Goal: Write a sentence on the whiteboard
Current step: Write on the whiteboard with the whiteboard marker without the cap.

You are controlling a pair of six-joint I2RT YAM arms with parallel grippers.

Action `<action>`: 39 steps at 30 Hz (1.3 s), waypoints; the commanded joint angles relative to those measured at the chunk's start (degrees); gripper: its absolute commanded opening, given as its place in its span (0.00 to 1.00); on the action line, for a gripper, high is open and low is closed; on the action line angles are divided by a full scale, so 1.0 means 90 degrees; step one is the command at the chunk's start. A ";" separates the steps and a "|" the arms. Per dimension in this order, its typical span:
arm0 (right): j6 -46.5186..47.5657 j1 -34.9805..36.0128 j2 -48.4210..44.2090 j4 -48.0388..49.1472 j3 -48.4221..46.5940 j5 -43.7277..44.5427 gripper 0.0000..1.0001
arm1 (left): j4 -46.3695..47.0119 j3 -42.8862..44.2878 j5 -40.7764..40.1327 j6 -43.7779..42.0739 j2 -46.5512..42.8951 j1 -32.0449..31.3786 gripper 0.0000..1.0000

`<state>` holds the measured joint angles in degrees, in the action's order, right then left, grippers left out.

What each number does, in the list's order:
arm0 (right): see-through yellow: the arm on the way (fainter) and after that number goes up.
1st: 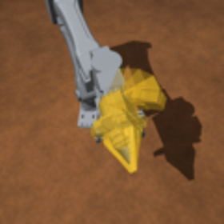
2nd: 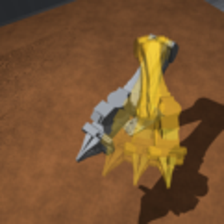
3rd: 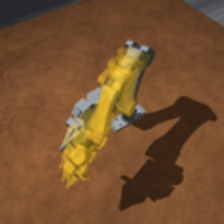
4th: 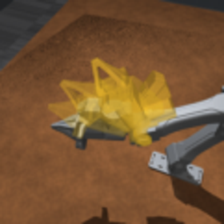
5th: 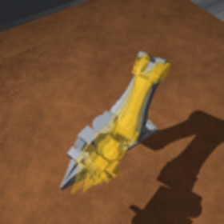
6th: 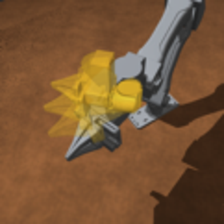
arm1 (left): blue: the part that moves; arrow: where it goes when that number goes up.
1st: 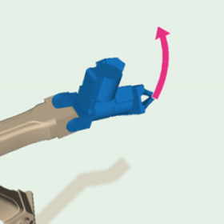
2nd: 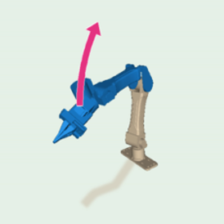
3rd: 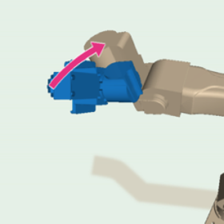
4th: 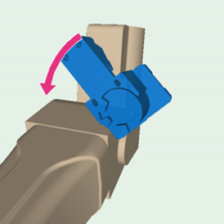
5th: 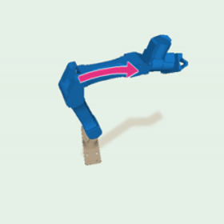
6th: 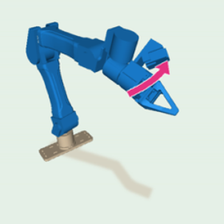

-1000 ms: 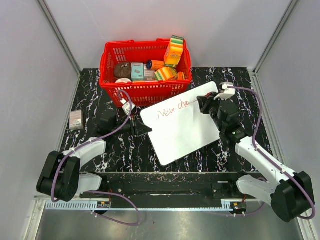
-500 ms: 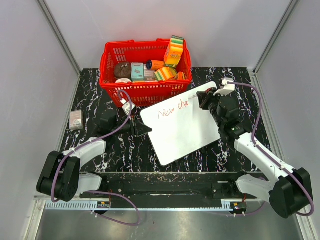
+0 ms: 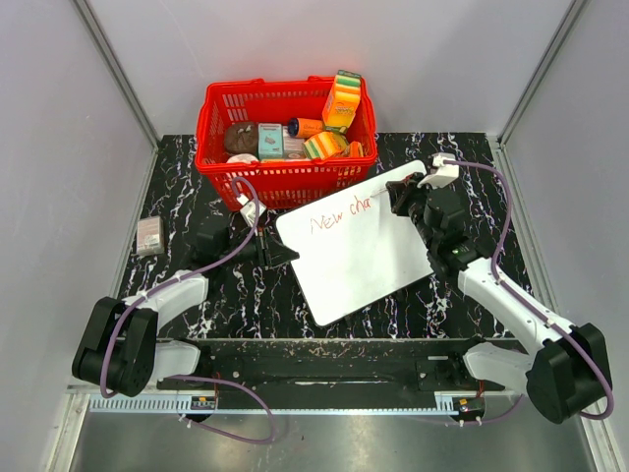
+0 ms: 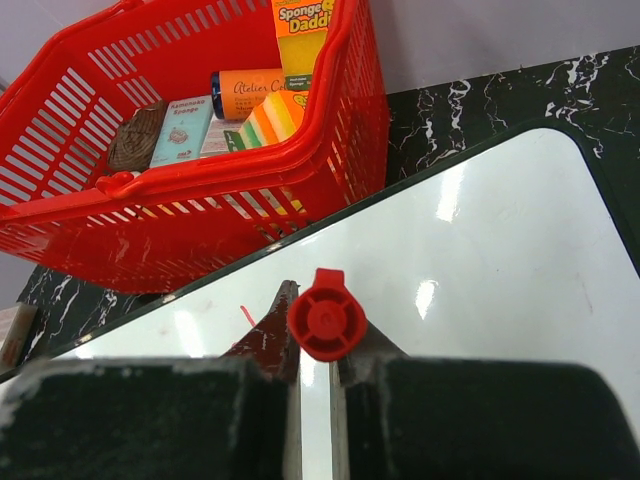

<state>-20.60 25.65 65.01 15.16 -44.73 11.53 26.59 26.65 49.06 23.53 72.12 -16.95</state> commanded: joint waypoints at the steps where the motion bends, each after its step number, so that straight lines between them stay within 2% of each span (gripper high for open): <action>1: 0.0023 -0.0076 0.0013 0.0269 -0.0128 0.0125 0.00 | -0.0376 -0.0051 -0.0099 -0.1120 0.0141 -0.0236 0.00; 23: -0.0211 -0.0086 -0.0310 -0.0005 0.0566 -0.0129 0.00 | -0.0376 -0.0061 -0.0109 -0.1130 0.0141 -0.0236 0.00; 39: -0.0182 -0.0086 -0.0046 0.0191 0.0078 0.0067 0.00 | -0.0386 -0.0051 -0.0138 -0.1130 0.0151 -0.0236 0.00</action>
<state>-22.31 25.12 63.35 15.59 -41.36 11.00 25.93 26.65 48.88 23.55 72.12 -16.97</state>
